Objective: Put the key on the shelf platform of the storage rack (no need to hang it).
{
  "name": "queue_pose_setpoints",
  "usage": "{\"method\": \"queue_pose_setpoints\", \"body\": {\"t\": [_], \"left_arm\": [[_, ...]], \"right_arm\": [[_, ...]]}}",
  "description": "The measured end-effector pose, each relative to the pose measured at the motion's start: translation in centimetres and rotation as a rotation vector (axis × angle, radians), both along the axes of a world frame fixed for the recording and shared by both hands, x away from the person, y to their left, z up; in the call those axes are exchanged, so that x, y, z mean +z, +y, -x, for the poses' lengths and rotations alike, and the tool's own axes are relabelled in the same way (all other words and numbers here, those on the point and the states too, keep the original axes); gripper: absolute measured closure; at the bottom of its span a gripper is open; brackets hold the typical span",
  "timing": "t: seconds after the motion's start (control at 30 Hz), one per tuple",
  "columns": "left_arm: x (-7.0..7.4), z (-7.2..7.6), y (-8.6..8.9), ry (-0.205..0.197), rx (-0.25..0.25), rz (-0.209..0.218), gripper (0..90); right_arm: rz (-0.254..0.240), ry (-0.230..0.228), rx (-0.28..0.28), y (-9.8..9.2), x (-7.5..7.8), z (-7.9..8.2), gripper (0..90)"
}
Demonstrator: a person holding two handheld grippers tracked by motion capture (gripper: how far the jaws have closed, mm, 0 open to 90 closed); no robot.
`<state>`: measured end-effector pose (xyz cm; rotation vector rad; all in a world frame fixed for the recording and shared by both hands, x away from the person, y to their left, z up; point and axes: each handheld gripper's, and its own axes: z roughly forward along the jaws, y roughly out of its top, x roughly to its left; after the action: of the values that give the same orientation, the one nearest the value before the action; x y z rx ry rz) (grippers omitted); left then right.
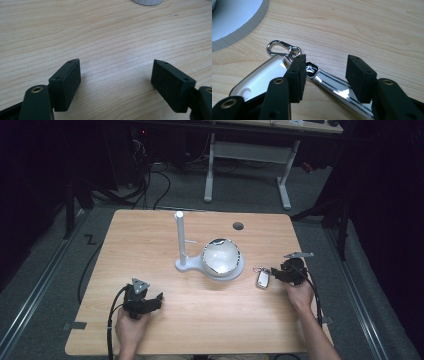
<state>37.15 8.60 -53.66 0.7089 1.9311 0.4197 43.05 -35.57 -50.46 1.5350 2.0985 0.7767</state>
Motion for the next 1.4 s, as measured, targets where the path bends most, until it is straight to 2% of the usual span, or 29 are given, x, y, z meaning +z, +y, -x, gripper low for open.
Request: {"method": "queue_pose_setpoints", "body": {"t": [0.33,0.4,0.47,0.53,0.6,0.9,1.03,1.07,1.2,1.23,1.4], "left_arm": [[0.0,0.0,0.0,0.000,-0.001,0.000,24.1],[0.0,0.0,0.0,0.000,0.000,0.001,24.1],[0.0,0.0,0.0,0.001,0.001,0.002,24.1],[0.0,0.0,0.0,0.001,0.001,0.003,24.1],[0.0,0.0,0.0,0.000,0.000,0.001,24.1],[0.0,0.0,0.0,0.000,-0.001,0.002,24.1],[0.0,0.0,0.0,0.001,0.000,0.002,24.1],[0.0,0.0,0.0,0.001,0.001,0.003,24.1],[0.0,0.0,0.0,0.001,0.001,0.003,24.1],[0.0,0.0,0.0,0.000,0.000,0.002,24.1],[0.0,0.0,0.0,0.001,0.001,0.003,24.1]], "right_arm": [[0.032,0.040,0.036,0.4,-0.8,-0.3,53.9],[0.031,0.053,0.043,0.6,-1.0,-0.3,58.2],[0.031,0.049,0.053,0.6,-1.0,-0.2,66.0],[0.032,0.048,0.059,0.6,-1.0,-0.2,68.7],[0.034,0.048,0.074,0.7,-1.0,-0.1,75.4],[0.047,0.041,0.088,1.0,-0.9,0.1,76.5],[0.024,0.020,0.084,1.1,-0.7,0.3,76.6],[0.000,0.006,0.084,1.1,-0.4,0.4,76.6],[-0.019,-0.010,0.088,1.1,0.1,0.7,76.7],[-0.043,-0.024,0.091,1.0,0.6,1.0,76.6],[-0.082,-0.049,0.093,0.8,1.4,1.4,76.7]]}}
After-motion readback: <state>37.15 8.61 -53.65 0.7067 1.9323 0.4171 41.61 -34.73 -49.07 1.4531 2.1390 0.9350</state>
